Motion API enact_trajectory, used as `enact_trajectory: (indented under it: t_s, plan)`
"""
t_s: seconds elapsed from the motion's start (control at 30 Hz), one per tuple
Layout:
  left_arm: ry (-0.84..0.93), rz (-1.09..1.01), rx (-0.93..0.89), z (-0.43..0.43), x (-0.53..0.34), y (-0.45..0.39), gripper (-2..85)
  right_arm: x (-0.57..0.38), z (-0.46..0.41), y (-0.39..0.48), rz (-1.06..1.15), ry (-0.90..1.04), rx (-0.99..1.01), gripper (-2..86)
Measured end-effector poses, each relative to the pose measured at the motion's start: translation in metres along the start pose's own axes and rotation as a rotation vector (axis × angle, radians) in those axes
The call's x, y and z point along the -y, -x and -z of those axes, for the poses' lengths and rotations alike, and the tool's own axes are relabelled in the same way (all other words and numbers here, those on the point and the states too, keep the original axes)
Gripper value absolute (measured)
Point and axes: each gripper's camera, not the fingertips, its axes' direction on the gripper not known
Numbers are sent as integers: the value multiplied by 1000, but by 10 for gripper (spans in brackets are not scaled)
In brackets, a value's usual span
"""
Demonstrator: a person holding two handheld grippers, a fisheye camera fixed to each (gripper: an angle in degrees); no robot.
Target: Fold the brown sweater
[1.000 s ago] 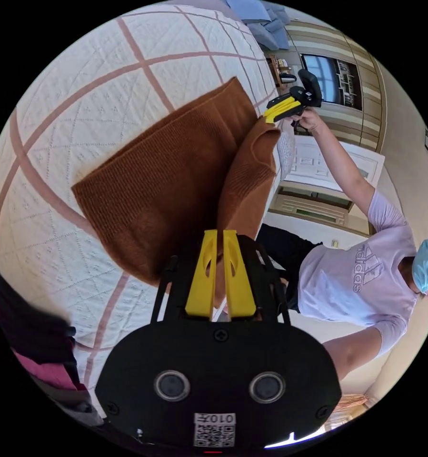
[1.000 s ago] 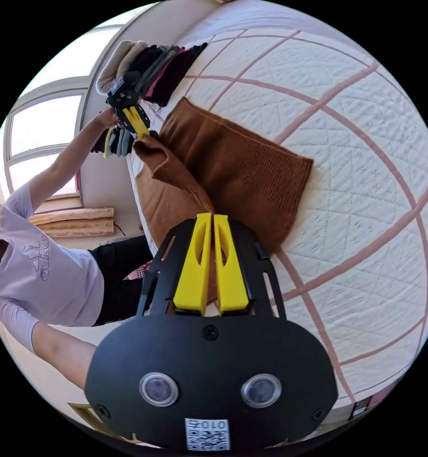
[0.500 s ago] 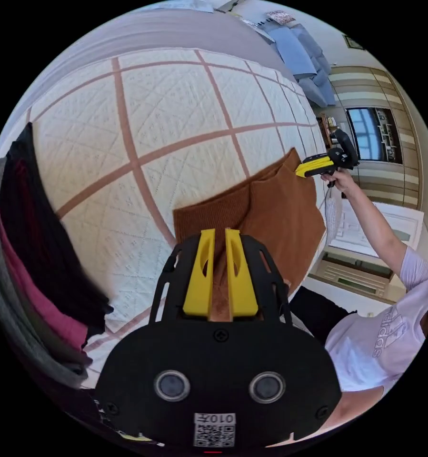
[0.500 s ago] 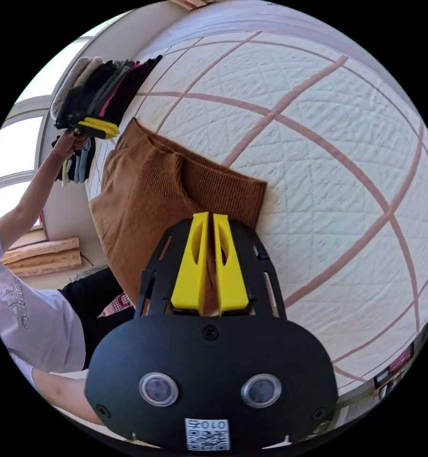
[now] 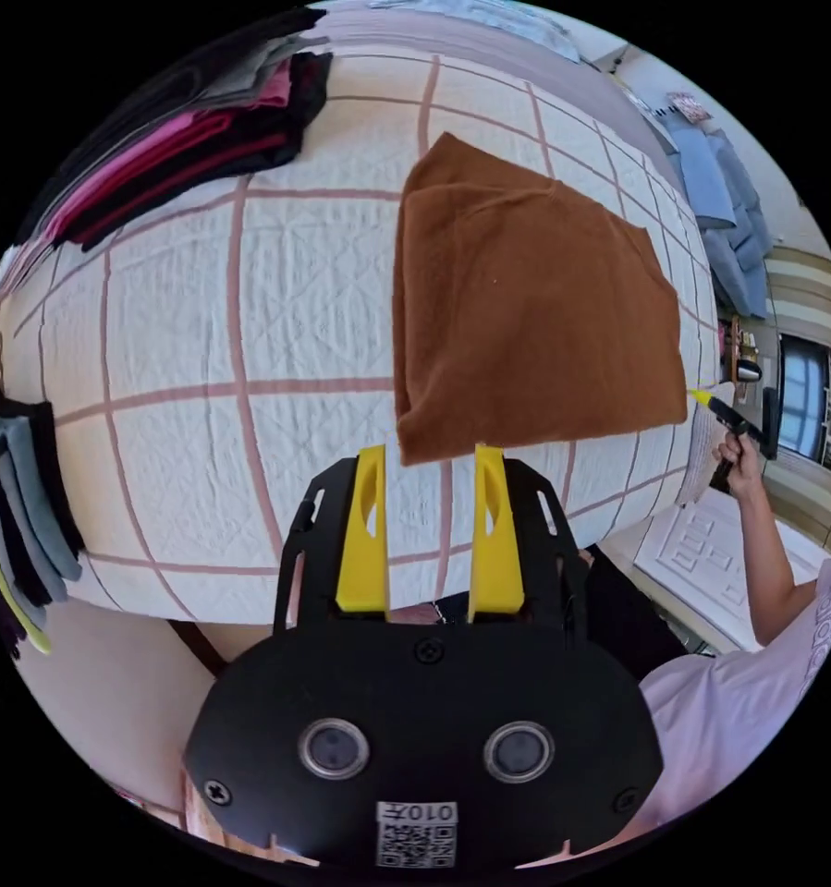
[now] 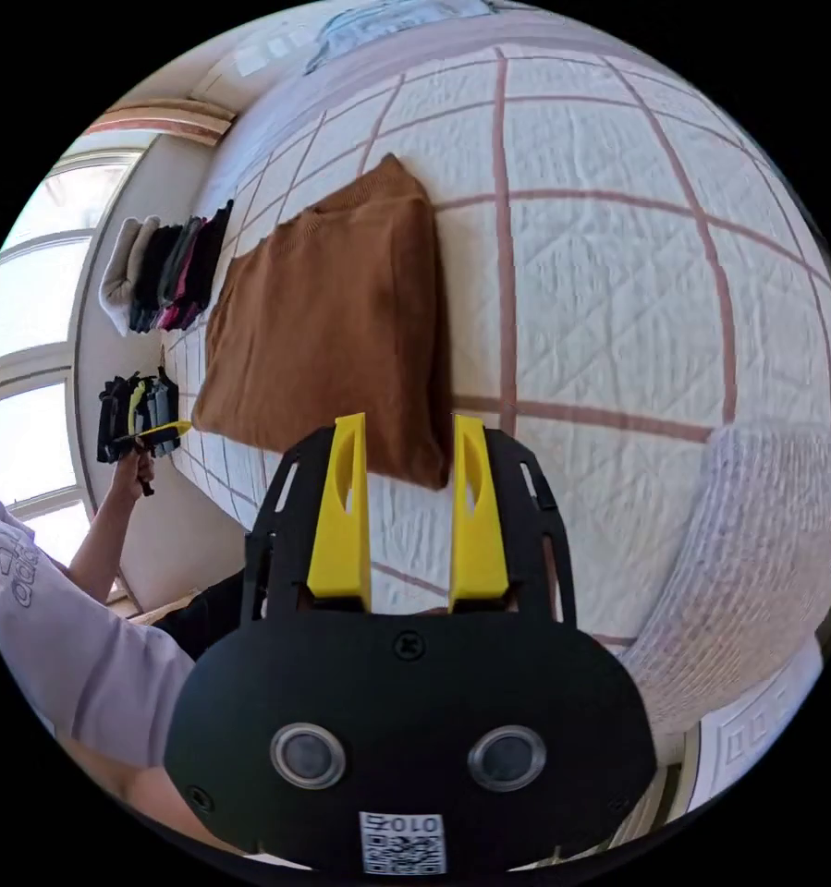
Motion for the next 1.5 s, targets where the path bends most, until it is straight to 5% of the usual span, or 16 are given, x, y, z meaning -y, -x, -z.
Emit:
enact_trajectory:
  t_s: [0.37, 0.63, 0.77, 0.87, 1.0, 1.3, 1.5]
  plan:
    - [47, -169, -155, -53, 7, 25, 40, -30, -7, 16, 51, 50, -84, 48]
    - [105, -145, -230, -92, -1, 55, 75, -40, -53, 23, 98, 179, -201, 48]
    - [-76, -53, -2, -54, -37, 46, 108, -84, -8, 51, -6, -114, -357, 48]
    - [-256, -133, 198, -29, -61, -3, 110, -112, 8, 108, 127, -348, -348, 40]
    - [-301, -338, 293, -60, -65, -71, 108, -110, -56, 189, 413, -209, -227, 30]
    - [-261, -224, 4, -131, -62, -40, 113, -106, -135, 237, 536, -6, -261, 29]
    - [-452, 57, -19, -86, -130, 24, 125, -127, -80, 284, 619, -143, -241, 60]
